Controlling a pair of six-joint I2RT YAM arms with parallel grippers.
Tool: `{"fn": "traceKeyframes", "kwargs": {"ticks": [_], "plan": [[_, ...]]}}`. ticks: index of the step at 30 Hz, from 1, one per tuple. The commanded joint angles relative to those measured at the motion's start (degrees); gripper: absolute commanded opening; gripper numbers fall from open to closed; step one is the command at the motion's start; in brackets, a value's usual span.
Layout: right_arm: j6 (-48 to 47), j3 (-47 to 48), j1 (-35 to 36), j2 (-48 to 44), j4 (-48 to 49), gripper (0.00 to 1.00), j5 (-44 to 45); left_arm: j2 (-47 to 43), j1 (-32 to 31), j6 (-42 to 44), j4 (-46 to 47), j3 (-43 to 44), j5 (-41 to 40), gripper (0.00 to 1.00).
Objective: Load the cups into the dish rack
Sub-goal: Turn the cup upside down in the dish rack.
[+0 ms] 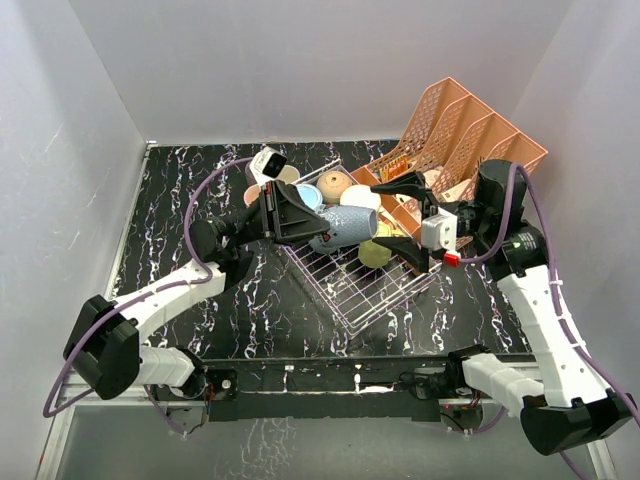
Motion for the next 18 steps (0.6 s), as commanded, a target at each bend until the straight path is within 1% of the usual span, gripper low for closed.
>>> {"fn": "traceKeyframes", "kwargs": {"ticks": [1,2,3,6,8,10,14,18], "plan": [[9.86,-2.91,2.96,-3.16,18.69,1.0,4.81,0.0,-3.34,-3.86,21.61,5.28,-3.25,0.0],[12.13,-3.56,3.53,-3.56,22.69,1.0,5.99,0.35,-3.95,-4.15,21.6,5.68,-3.04,0.0],[12.75,-3.78,3.93,-3.64,24.51,1.0,6.6,0.7,-4.42,-4.31,21.61,5.82,-2.7,0.0],[11.46,-3.2,5.35,-3.54,26.29,1.0,6.3,1.8,-5.67,-4.37,21.6,6.12,-1.92,0.0],[12.01,-2.95,6.85,-3.35,26.72,0.97,5.7,2.59,-6.38,-4.37,21.67,6.4,-1.66,0.0],[12.98,-3.13,7.86,-3.38,26.74,0.93,4.15,3.19,-6.82,-4.17,21.69,6.74,-1.38,0.0],[14.85,-4.58,8.73,-4.59,26.52,0.79,2.83,3.43,-7.01,-3.8,21.69,7.05,-1.16,0.0],[15.03,-4.84,8.88,-5.68,23.92,0.67,2.47,3.61,-7.03,-3.53,21.69,7.29,-0.45,0.0]]}}
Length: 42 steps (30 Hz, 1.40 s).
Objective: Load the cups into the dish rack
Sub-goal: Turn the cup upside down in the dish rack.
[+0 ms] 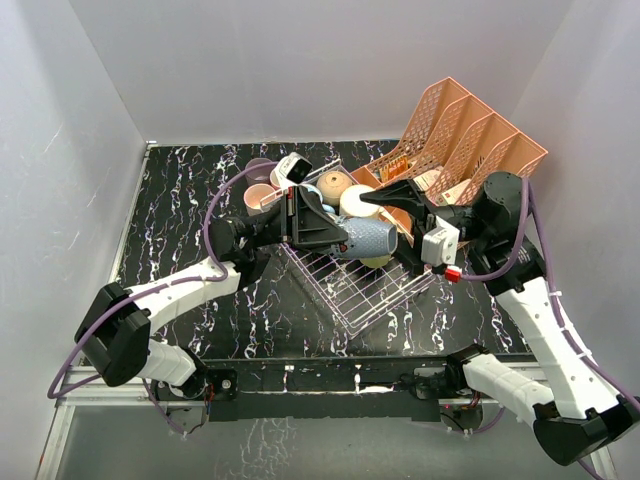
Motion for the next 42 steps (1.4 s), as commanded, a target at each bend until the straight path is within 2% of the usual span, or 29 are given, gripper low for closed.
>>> {"fn": "traceKeyframes", "kwargs": {"ticks": [1,4,6,12,16,19,23,24,25,29,30,33,36,42], "plan": [[1.76,0.49,0.43,-2.06,-0.05,0.66,-1.53,-1.33,-0.35,-1.44,20.39,3.31,0.5,0.0],[-0.69,1.49,0.43,-2.35,-5.36,0.65,-1.93,-1.33,-0.35,-1.32,20.34,4.12,1.06,0.0],[0.43,1.84,0.43,-2.39,-6.35,0.6,-1.08,-1.33,-0.36,-1.13,20.39,4.53,1.43,0.0],[8.99,0.64,0.48,-2.81,-0.79,0.43,-0.92,-0.26,-0.36,-1.27,20.31,4.79,1.76,0.0],[12.25,0.91,0.47,-2.74,0.16,0.21,-0.92,-0.52,-0.36,-0.95,20.36,3.83,1.76,0.0],[14.84,1.46,0.43,-2.64,0.16,0.09,-0.68,-0.71,-0.36,-0.51,20.36,3.06,1.71,0.0],[18.47,1.93,0.44,-2.71,-0.06,0.08,-0.46,-0.42,-0.25,0.15,20.27,1.91,1.18,0.0],[19.55,2.06,0.43,-2.72,-0.1,0.08,0.08,-0.44,-0.22,0.38,20.34,1.46,0.93,0.04],[20.6,2.11,0.42,-2.74,-0.25,0.08,0.66,-0.46,-0.14,0.83,20.28,0.9,0.58,0.11],[22.87,2.98,0.37,-2.79,-3.51,0.08,3.38,-2.18,1.84,2.95,20.3,-3.24,-1.22,0.5],[22.88,3.3,0.39,-2.77,-5.0,0.08,3.99,-3.19,2.48,3.55,20.27,-4.77,-1.88,0.56],[23.19,4.13,0.31,-2.77,-8.9,0.08,5.69,-6.49,6.12,5.56,19.03,-10.07,-3.74,0.66],[23.08,4.61,0.21,-2.7,-12.56,0.08,8.27,-10.36,9.89,8.56,16.1,-16.42,-5.06,0.71],[21.02,6.78,0.08,-0.28,-22.38,0.08,15.68,-19.52,14.26,19.56,4.04,-26.84,-7.03,0.74]]}}
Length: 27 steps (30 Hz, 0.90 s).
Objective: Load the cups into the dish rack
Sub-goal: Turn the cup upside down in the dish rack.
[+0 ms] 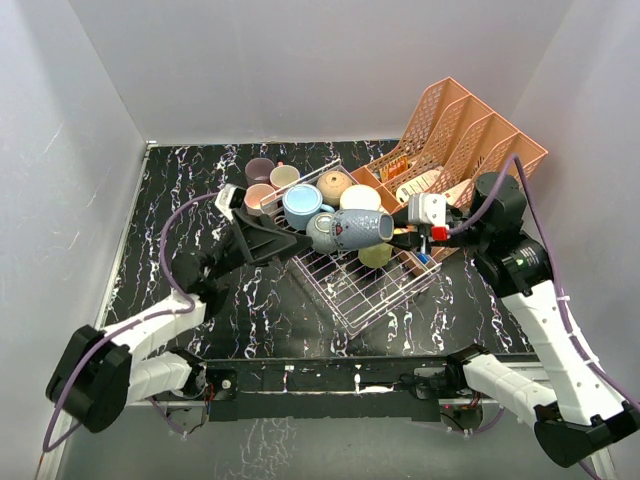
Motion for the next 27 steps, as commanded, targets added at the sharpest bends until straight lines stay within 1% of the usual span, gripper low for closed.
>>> {"fn": "traceKeyframes", "kwargs": {"ticks": [1,3,5,7,9,14,17,20,23,27], "plan": [[-0.96,4.96,-0.08,1.68,-7.36,0.08,7.04,-7.75,1.82,11.69,-1.16,-4.43,-1.54,0.74],[-2.33,6.35,-0.02,3.27,-11.47,0.08,8.45,-11.91,2.07,18.47,-11.37,-5.18,-1.93,0.74],[-3.59,8.33,-0.1,5.53,-15.43,0.08,10.16,-16.08,2.16,27.34,-26.61,-4.94,-3.52,0.75],[-4.96,9.68,-0.14,7.19,-18.86,0.08,12.13,-20.12,2.41,34.34,-37.12,-4.23,-5.98,0.77],[-6.26,10.56,-0.08,8.53,-21.35,0.08,13.89,-23.79,2.48,39.95,-45.21,-3.68,-8.91,0.8],[-9.61,12.03,-0.04,10.69,-25.66,0.08,16.96,-30.55,2.54,51.01,-61.23,-1.25,-15.81,0.83],[-11.35,12.47,-0.04,11.43,-27.24,0.08,17.94,-33.08,2.53,55.69,-69.79,0.71,-20.2,0.84],[-13.44,12.69,-0.03,12.09,-28.99,0.08,18.71,-34.12,2.6,58.91,-76.45,2.63,-24.06,0.84],[-15.82,12.95,-0.09,12.83,-31.06,0.08,20.04,-34.88,2.58,60.42,-79.84,3.35,-26.03,0.84],[-18.93,13.38,-0.09,13.76,-33.81,0.08,21.62,-35.61,2.53,60.8,-81.0,3.2,-26.89,0.85]]}}
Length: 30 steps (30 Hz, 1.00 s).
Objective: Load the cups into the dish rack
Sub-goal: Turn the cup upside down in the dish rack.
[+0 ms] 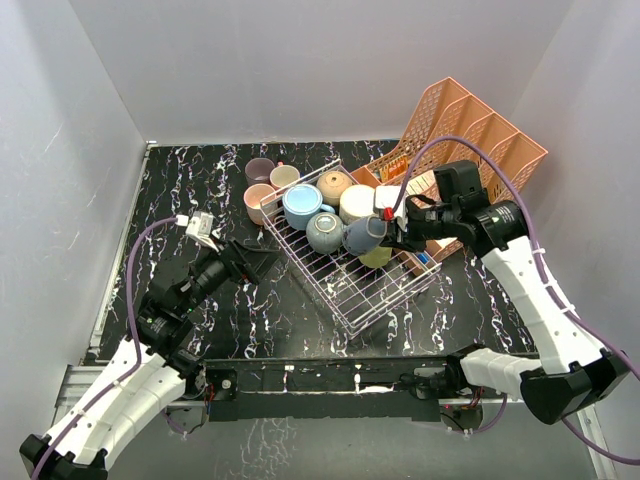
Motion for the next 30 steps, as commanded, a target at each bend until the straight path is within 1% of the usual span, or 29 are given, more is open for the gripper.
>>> {"fn": "traceKeyframes", "kwargs": {"ticks": [1,10,19,30], "plan": [[-5.07,3.79,-0.07,0.43,-1.52,0.08,1.41,-1.07,0.25,3.27,-4.98,1.82,-3.11,0.85],[-11.43,3.35,-0.05,2.54,-6.34,0.08,5.8,-1.15,0.27,3.31,-5.41,1.96,-3.22,0.85],[-16.48,-1.25,-0.08,2.47,-6.82,0.08,11.58,-1.43,0.26,3.45,-5.9,1.8,-3.56,0.85],[-21.16,-4.52,-0.88,4.29,-8.61,0.08,13.81,-1.78,0.25,3.71,-6.55,1.67,-3.74,0.85]]}}
